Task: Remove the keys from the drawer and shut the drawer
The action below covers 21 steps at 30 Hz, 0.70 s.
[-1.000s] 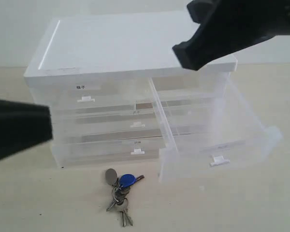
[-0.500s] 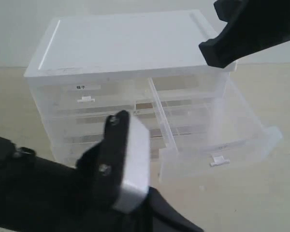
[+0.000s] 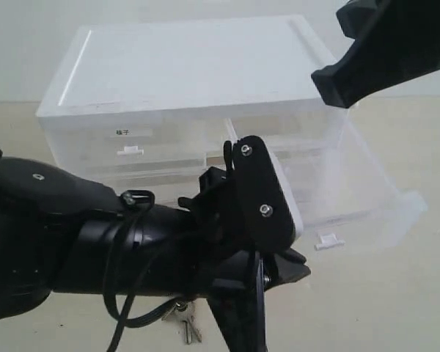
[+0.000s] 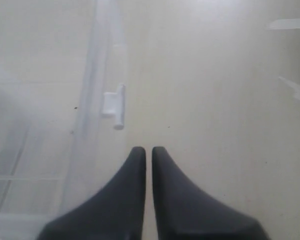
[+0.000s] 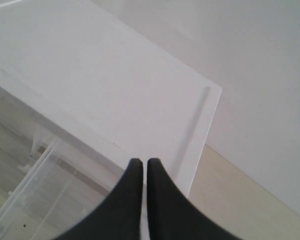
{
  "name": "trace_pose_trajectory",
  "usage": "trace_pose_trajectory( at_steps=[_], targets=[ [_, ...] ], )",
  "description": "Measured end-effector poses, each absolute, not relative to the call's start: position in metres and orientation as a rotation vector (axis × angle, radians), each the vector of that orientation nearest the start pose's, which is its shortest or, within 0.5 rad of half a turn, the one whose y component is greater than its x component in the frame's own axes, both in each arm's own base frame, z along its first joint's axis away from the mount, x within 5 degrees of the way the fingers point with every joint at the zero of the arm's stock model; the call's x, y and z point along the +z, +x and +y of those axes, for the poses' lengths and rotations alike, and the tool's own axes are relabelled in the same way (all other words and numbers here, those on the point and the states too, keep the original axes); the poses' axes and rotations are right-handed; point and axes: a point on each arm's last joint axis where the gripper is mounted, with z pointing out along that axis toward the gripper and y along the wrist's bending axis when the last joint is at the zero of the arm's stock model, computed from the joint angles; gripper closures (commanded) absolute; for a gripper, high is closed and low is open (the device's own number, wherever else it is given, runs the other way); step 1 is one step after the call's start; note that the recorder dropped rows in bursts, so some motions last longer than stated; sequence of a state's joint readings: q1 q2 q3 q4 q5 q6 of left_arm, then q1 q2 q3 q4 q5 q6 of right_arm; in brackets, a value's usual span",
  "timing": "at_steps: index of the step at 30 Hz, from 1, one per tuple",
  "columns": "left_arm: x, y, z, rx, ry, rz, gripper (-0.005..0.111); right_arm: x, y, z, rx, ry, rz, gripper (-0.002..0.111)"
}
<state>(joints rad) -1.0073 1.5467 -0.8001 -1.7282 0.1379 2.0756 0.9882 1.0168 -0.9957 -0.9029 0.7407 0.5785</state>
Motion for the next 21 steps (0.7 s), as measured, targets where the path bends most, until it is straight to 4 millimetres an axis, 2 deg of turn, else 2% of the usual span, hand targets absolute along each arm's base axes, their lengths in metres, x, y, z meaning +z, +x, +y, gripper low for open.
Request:
trace_pose_trajectory(
  at_steps=[6,11,17,21],
  targets=[
    [0.220,0.164,-0.270,-0.447,1.404,1.745,0.102,0.388,0.152,0.142,-0.030,-0.764,1.793,0.108],
    [0.247,0.169,-0.263,-0.382,1.308,1.708,0.102,0.388,0.152,0.142,-0.030,-0.764,1.793,0.108],
    [0.252,0.174,-0.262,-0.329,1.268,1.715,0.102,0.388,0.152,0.142,-0.030,-0.764,1.793,0.108],
    [0.264,0.180,-0.264,-0.297,1.222,1.700,0.102,0.388,0.152,0.142,-0.030,-0.764,1.793,0.108]
  ],
)
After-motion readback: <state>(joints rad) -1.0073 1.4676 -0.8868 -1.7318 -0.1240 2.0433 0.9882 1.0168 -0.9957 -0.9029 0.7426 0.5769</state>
